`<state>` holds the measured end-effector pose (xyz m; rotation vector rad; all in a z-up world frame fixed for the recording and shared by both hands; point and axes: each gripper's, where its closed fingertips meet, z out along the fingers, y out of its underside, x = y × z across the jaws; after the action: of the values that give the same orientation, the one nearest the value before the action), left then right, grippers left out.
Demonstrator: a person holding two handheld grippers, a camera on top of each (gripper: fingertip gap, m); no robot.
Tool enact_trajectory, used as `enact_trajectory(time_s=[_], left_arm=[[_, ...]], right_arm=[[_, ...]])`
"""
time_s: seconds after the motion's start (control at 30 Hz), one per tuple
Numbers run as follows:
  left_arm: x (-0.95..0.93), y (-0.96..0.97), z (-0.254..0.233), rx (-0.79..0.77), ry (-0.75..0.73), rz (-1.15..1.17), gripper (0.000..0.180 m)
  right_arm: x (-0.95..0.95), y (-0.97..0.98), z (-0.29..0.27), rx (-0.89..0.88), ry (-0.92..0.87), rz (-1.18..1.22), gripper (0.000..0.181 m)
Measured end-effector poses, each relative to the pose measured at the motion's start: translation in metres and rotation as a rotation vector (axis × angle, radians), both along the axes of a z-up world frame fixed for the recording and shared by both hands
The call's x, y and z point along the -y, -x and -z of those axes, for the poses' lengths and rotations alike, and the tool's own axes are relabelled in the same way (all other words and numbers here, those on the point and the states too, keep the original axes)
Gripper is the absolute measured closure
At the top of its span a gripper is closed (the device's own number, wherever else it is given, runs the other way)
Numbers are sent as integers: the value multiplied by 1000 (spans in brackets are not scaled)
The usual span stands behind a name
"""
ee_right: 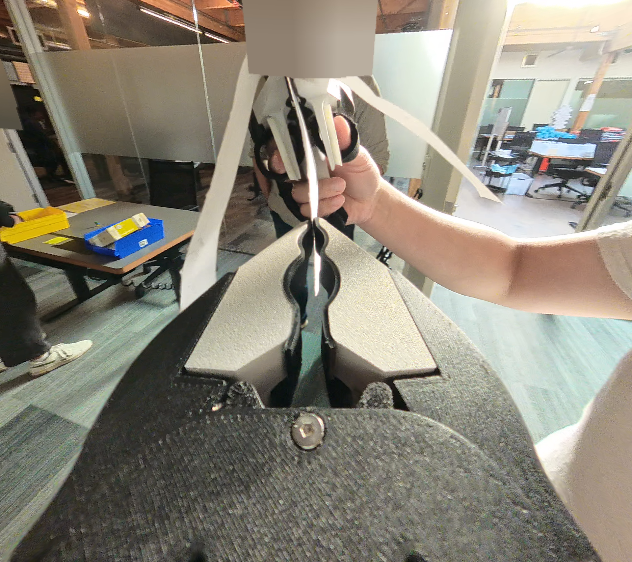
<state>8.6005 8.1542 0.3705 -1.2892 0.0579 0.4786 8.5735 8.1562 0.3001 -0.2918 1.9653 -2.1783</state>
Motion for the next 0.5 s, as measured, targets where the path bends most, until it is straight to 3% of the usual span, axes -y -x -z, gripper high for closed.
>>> enact_trajectory(time_s=[0.07,0.13,0.3,0.4,0.5], left_arm=[[5,0,9,50,25,29,180],[4,-13,20,80,70,121,180],[-8,-93,-4,293,183,536,180],[-17,-173,-84,401,230,824,180],[-29,-246,-221,423,162,1003,180]], right_arm=[[3,-3,10,-22,-6,27,181],[-2,-6,28,-70,-40,32,130],[-59,-5,128,-271,-52,-87,138],[-100,-16,207,-462,-84,-177,135],[-146,-28,251,-664,3,-234,136]])
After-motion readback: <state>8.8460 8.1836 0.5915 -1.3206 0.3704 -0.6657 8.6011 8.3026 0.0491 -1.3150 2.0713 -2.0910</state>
